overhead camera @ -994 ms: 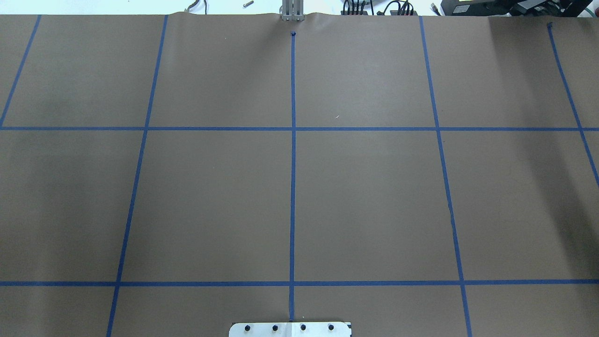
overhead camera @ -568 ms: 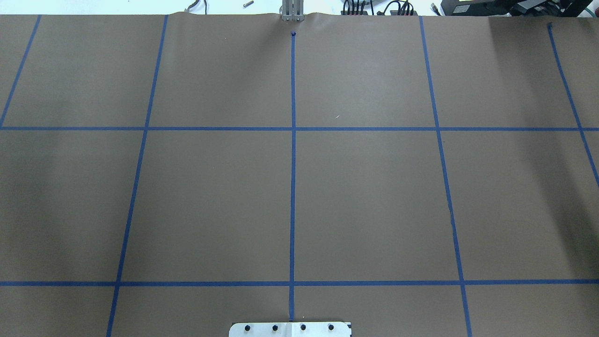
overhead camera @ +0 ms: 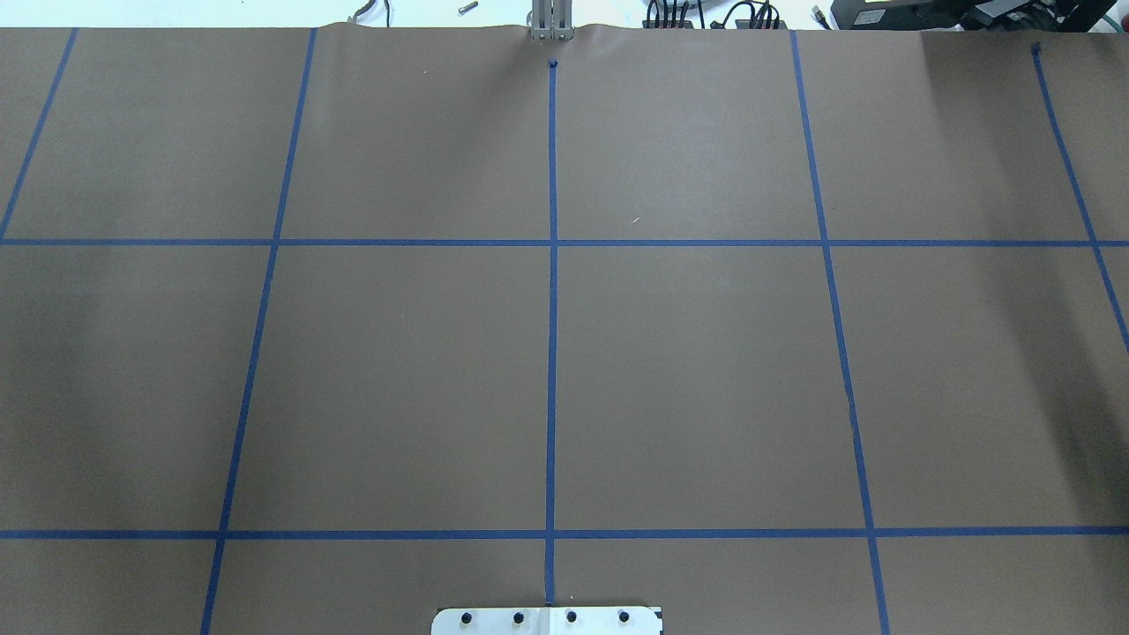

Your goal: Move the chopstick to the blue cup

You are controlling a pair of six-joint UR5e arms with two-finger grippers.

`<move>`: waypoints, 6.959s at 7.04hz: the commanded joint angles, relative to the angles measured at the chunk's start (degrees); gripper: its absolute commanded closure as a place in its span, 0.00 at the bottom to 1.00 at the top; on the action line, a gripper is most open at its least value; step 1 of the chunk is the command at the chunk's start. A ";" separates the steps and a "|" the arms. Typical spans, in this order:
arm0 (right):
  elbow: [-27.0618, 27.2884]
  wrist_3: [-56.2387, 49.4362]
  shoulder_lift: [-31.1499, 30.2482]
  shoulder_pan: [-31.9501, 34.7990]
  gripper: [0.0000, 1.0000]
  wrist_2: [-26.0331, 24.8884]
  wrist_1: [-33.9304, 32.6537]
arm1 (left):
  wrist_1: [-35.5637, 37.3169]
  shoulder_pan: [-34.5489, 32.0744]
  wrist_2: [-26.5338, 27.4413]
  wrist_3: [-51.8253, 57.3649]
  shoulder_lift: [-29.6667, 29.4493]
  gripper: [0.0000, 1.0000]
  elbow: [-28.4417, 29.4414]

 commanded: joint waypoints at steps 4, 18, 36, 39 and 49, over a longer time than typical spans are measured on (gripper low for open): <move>-0.44 0.00 -0.09 0.00 0.00 0.39 0.00 | -0.24 0.09 -0.61 -4.31 -2.05 0.95 1.81; -0.44 0.09 1.05 -0.18 0.00 -0.13 0.44 | 34.65 44.69 20.14 -77.28 -50.67 1.00 -27.90; -0.26 0.44 1.41 -0.79 0.00 -0.13 0.44 | 30.25 56.00 28.83 -72.88 -63.57 0.02 -10.48; 1.57 1.94 1.15 -0.44 0.00 -9.14 0.44 | 30.17 55.29 28.57 -73.67 -58.93 0.02 -16.45; 7.74 31.90 -20.38 8.17 0.00 -10.24 16.78 | 29.46 52.92 28.57 -73.15 -55.31 0.02 -16.82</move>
